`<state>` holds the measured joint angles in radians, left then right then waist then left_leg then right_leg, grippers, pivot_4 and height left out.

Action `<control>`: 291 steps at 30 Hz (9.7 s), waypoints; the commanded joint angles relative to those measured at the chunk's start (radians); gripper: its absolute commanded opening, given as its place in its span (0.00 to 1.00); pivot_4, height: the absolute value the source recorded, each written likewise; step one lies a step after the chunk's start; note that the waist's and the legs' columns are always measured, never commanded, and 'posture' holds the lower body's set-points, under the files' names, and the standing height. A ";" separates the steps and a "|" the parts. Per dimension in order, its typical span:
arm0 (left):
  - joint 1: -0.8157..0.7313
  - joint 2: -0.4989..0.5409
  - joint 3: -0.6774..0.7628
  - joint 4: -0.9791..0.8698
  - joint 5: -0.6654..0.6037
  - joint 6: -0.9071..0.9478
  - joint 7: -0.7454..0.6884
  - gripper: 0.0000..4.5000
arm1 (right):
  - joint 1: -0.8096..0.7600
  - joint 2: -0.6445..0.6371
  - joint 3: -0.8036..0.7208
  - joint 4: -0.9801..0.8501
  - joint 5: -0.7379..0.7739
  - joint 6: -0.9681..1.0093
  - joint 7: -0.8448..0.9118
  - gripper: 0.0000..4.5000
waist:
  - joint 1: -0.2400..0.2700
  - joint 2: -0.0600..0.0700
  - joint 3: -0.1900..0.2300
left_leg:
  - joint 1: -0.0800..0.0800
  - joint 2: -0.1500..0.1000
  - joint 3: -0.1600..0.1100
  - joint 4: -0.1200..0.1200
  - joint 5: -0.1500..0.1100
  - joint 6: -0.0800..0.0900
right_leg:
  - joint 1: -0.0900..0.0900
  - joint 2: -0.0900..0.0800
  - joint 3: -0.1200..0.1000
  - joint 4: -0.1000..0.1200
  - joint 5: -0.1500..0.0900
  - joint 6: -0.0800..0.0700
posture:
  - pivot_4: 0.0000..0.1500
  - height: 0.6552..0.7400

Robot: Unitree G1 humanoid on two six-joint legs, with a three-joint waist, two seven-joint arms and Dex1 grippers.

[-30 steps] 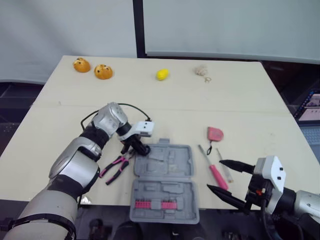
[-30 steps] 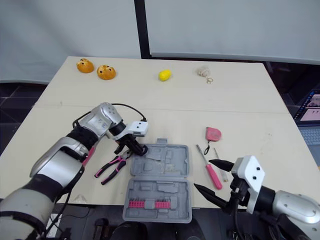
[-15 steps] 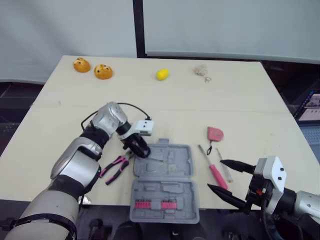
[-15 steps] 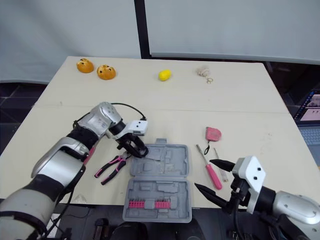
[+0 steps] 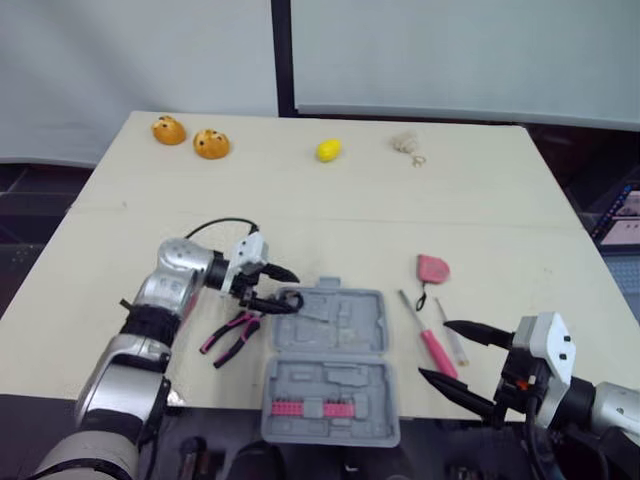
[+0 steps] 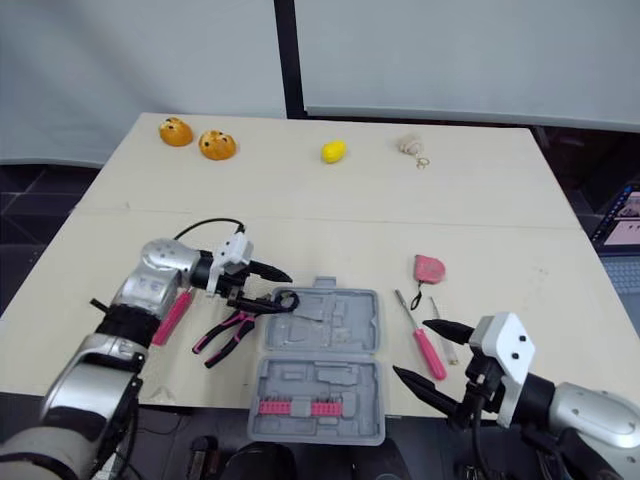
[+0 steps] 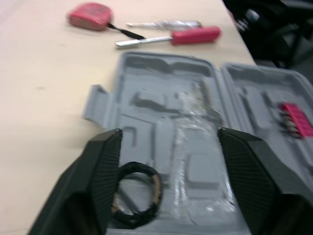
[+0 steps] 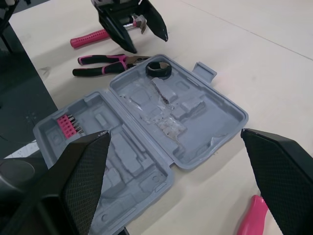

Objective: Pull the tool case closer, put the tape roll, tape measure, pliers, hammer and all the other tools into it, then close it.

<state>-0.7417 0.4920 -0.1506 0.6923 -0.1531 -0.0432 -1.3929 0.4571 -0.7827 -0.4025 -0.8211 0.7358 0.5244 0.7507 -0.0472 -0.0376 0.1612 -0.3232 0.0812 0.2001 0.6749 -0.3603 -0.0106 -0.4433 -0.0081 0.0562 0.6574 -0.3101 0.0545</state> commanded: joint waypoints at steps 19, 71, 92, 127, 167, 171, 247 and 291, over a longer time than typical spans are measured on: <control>0.027 -0.063 0.011 0.161 0.075 -0.153 0.150 0.38 | -0.037 -0.015 -0.024 -0.004 0.028 0.020 0.021 1.00 | 0.016 0.000 0.000 | 0.000 -0.001 0.000 0.000 -0.001 0.000 | 0.000 0.001 0.000 0.000 0.000 0.000 | 1.00 1.00; 0.002 -0.082 -0.042 0.264 0.214 -0.295 0.237 0.38 | -0.066 -0.012 -0.046 -0.021 0.056 0.081 0.000 1.00 | 0.017 -0.001 -0.004 | 0.001 0.000 0.000 -0.001 -0.001 0.000 | 0.001 0.000 0.000 -0.001 0.000 0.000 | 1.00 1.00; 0.217 0.189 0.214 -0.316 -0.156 0.200 0.047 0.66 | -0.004 -0.040 -0.233 0.034 0.081 0.114 0.049 1.00 | -0.008 -0.001 -0.004 | 0.001 0.002 0.001 -0.006 -0.001 -0.001 | 0.000 0.000 0.000 -0.001 -0.001 -0.001 | 1.00 1.00; 0.580 0.464 0.340 -0.910 -0.388 0.448 0.165 1.00 | -0.247 0.157 -0.091 0.152 -0.095 0.323 -0.273 1.00 | -0.012 0.000 -0.003 | 0.003 0.002 0.002 -0.014 -0.003 -0.005 | 0.002 -0.002 -0.003 -0.011 0.000 -0.003 | 1.00 1.00; 0.285 0.292 0.122 -0.837 -0.323 0.348 0.092 1.00 | -0.776 0.543 0.336 0.756 -0.481 0.276 -0.653 0.73 | -0.042 0.006 -0.002 | 0.003 0.002 0.005 -0.010 0.001 -0.006 | -0.001 0.002 0.000 -0.004 0.000 -0.003 | 1.00 1.00; 0.275 0.286 0.118 -0.822 -0.312 0.337 0.091 1.00 | -0.796 0.549 0.330 0.800 -0.499 0.262 -0.658 0.73 | -0.045 0.006 -0.002 | 0.003 0.002 0.005 -0.010 0.001 -0.006 | -0.001 0.002 0.001 -0.004 0.000 -0.003 | 1.00 1.00; 0.310 0.309 0.111 -0.952 -0.380 0.417 -0.001 1.00 | -0.219 0.282 -0.006 0.366 -0.378 0.452 -0.462 0.01 | -0.052 0.010 0.000 | 0.004 0.003 0.003 -0.013 0.002 -0.008 | -0.001 0.002 0.002 -0.004 -0.001 -0.002 | 1.00 1.00; 0.454 0.472 0.153 -1.004 -0.403 0.384 -0.090 1.00 | 0.253 0.200 -0.096 -0.176 -0.115 0.642 -0.250 0.42 | -0.036 0.006 -0.002 | 0.003 0.001 0.002 -0.022 0.002 -0.006 | -0.001 0.001 0.001 -0.013 -0.002 -0.002 | 1.00 1.00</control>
<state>-0.2768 0.9585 -0.0096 -0.2818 -0.5484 0.3512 -1.4779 0.6871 -0.5528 -0.4212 -0.9308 0.5733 1.1529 0.4370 -0.0828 -0.0316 0.1595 -0.3199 0.0816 0.2018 0.6528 -0.3585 -0.0165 -0.4438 -0.0079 0.0568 0.6440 -0.3113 0.0528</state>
